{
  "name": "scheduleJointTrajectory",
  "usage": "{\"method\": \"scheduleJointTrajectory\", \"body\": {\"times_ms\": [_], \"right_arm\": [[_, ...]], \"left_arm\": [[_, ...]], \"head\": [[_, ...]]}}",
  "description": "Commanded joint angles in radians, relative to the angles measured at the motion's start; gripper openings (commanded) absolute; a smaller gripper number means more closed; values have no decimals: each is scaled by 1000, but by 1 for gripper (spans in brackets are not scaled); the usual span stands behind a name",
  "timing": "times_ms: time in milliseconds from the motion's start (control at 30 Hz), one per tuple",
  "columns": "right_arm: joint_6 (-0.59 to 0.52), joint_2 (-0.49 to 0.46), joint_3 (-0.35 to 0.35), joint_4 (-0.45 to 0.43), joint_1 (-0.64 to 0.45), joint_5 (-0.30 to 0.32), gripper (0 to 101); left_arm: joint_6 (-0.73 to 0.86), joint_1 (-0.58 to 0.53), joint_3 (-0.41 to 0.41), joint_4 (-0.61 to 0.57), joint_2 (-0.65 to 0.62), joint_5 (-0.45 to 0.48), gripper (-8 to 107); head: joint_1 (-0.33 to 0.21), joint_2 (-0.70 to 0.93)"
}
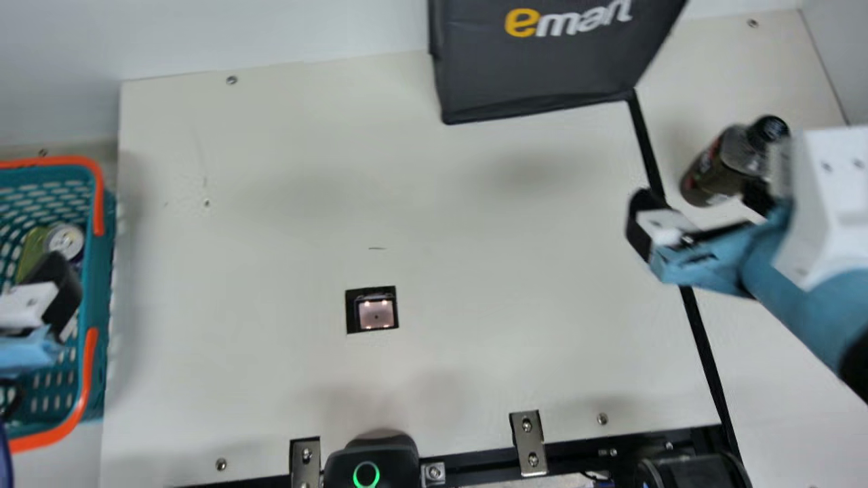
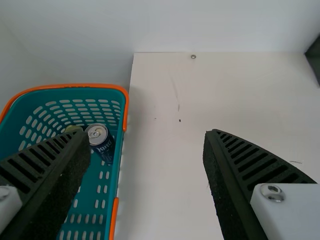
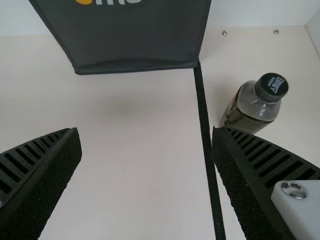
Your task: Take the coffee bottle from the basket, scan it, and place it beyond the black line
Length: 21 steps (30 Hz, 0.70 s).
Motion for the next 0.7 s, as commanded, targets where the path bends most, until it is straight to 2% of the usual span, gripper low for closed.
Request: {"method": "scheduleJointTrajectory", "body": {"times_ms": [0, 233, 300, 333, 667], "right_arm": [[-14, -12, -34, 2, -2, 48, 91], [-63, -64, -129, 5, -8, 170, 91], [-63, -64, -124, 4, -9, 156, 91], [-65, -67, -130, 4, -9, 166, 91], [-65, -69, -132, 6, -9, 179, 91]], "left_arm": [[4, -3, -34, -5, -3, 49, 90], [20, -18, -132, -22, -11, 172, 90], [24, -21, -153, -26, -13, 198, 90], [23, -21, -141, -26, -12, 175, 90], [23, -21, -153, -26, -12, 198, 90]], "head": [[-17, 68], [-17, 68], [-17, 68], [-17, 68], [-17, 68]]}}
